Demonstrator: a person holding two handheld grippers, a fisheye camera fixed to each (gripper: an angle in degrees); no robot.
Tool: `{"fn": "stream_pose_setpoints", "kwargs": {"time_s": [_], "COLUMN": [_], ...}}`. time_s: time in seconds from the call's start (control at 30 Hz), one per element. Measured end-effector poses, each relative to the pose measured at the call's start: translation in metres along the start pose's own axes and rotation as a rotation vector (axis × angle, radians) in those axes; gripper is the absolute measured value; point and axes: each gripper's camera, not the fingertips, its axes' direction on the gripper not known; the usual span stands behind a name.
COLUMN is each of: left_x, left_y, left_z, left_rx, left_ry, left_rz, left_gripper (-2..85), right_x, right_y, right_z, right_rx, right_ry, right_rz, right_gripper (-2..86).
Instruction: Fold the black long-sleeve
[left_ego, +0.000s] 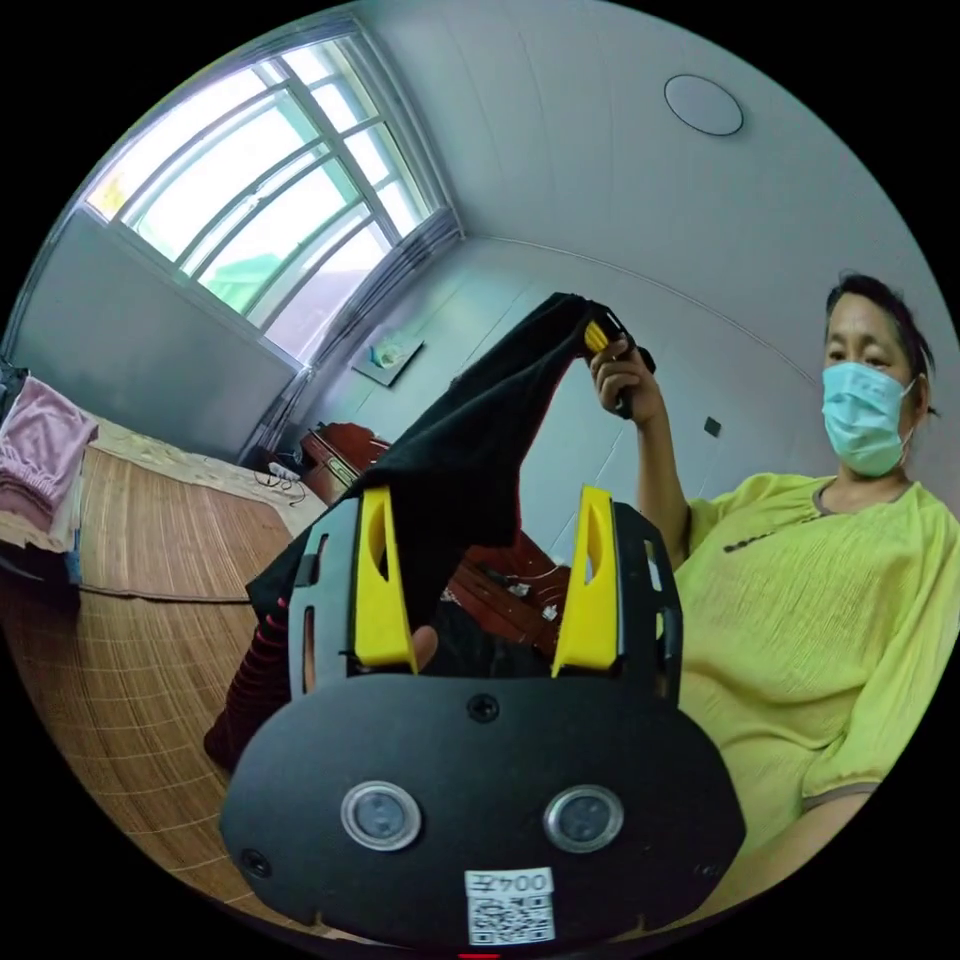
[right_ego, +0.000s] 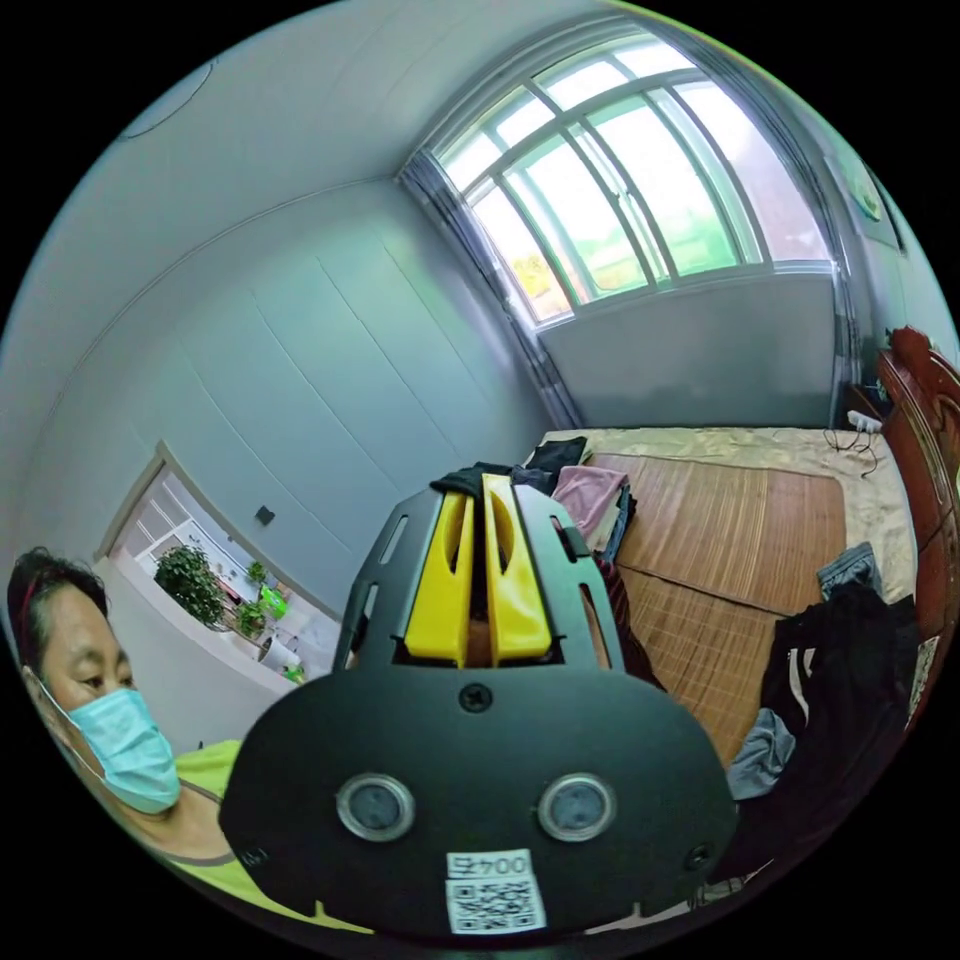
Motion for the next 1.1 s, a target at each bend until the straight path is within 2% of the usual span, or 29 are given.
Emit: {"fn": "stream_pose_setpoints", "kwargs": {"time_s": [0.17, 0.23, 0.43, 0.67, 0.8, 0.9, 1.1], "left_x": [0.032, 0.053, 0.081, 0.081, 0.082, 0.085, 0.101], "left_y": [0.016, 0.022, 0.041, 0.069, 0.093, 0.102, 0.110], "left_z": [0.039, 0.063, 0.100, 0.095, 0.112, 0.121, 0.122], "left_rx": [-0.136, -0.204, -0.230, -0.185, -0.207, -0.156, -0.109], "left_ry": [-0.157, -0.298, -0.561, -0.619, -0.713, -0.755, -0.675], "left_rz": [0.106, 0.207, 0.376, 0.382, 0.401, 0.375, 0.381], "left_gripper": [25.6, 26.1, 24.9, 17.8, 14.1, 10.6, 2.9], "right_x": [0.008, 0.008, 0.009, 0.015, 0.012, 0.007, 0.009], "right_y": [-0.009, -0.012, -0.018, -0.025, -0.027, -0.027, -0.027], "right_z": [0.012, 0.015, 0.014, -0.008, -0.013, -0.013, -0.028], "right_rx": [-0.011, -0.013, -0.010, 0.049, 0.065, 0.062, 0.103], "right_ry": [-0.040, -0.050, -0.052, -0.024, -0.012, 0.008, 0.059], "right_rz": [0.017, 0.014, -0.009, 0.001, 0.000, -0.005, 0.028], "right_gripper": [-0.4, -0.4, -0.4, -0.5, -0.4, -0.4, -0.4]}}
